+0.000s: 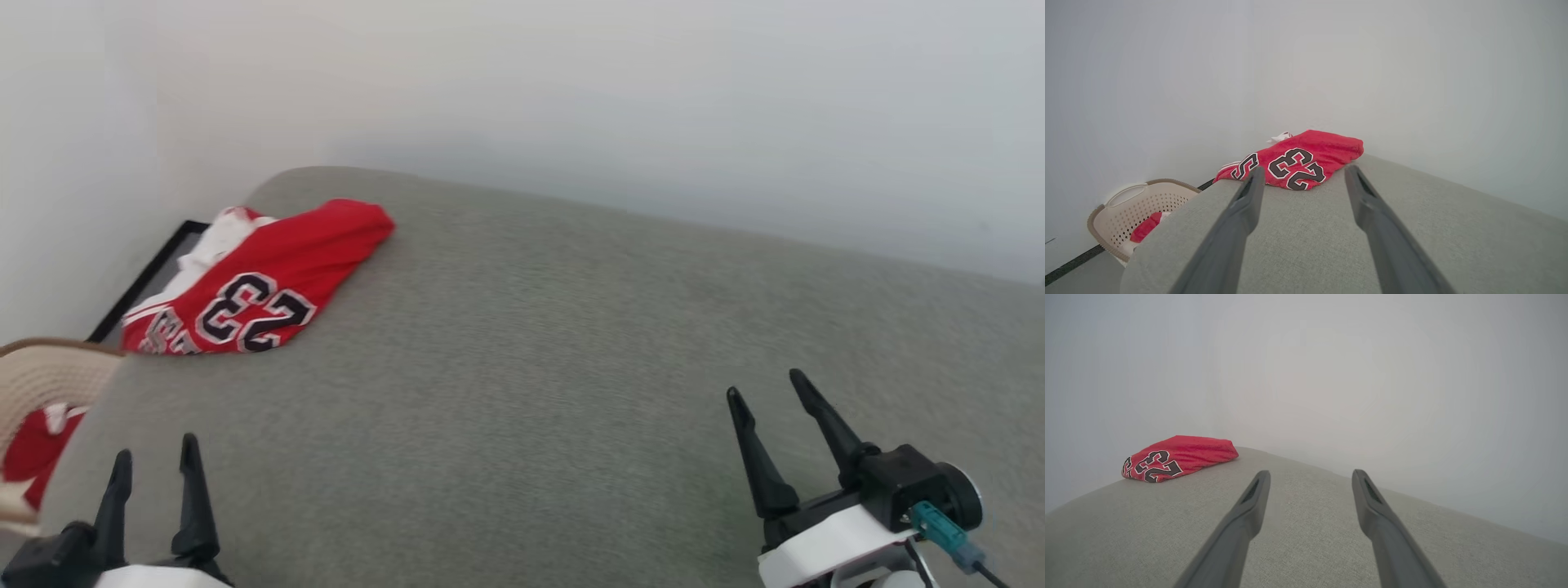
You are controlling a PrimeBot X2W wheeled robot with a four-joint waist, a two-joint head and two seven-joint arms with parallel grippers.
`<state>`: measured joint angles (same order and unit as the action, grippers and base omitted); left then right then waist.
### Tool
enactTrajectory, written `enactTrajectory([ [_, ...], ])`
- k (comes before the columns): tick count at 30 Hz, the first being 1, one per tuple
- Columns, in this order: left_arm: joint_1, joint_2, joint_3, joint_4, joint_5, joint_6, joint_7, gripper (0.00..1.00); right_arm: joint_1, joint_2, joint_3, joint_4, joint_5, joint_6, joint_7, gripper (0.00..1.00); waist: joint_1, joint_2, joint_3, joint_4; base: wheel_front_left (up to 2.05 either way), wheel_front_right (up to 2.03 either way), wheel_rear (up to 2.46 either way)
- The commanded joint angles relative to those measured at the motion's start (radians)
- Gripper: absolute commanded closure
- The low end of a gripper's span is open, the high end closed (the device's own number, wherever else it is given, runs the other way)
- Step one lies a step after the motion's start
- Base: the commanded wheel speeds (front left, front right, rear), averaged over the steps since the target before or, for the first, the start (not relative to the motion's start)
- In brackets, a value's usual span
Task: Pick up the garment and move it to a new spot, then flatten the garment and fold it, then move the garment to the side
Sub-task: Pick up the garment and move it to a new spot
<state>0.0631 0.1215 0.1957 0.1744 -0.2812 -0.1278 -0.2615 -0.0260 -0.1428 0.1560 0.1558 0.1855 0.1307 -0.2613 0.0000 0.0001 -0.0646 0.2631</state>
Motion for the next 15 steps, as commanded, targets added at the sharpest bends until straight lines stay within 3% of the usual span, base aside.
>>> enactTrajectory([
  [1,0.008,-0.001,0.009,0.001,0.009,-0.003,-0.005,0.0,-0.003,-0.001,0.007,0.001,0.008,0.0,-0.006,0.0,0.0,-0.0001,-0.018,0.037,0.0,0.0,0.0],
  [15,0.039,-0.008,0.048,0.006,0.02,-0.003,-0.005,0.0,-0.012,0.003,0.063,0.011,0.026,0.0,-0.006,0.0,0.0,-0.0001,-0.046,0.153,0.0,0.0,0.0],
])
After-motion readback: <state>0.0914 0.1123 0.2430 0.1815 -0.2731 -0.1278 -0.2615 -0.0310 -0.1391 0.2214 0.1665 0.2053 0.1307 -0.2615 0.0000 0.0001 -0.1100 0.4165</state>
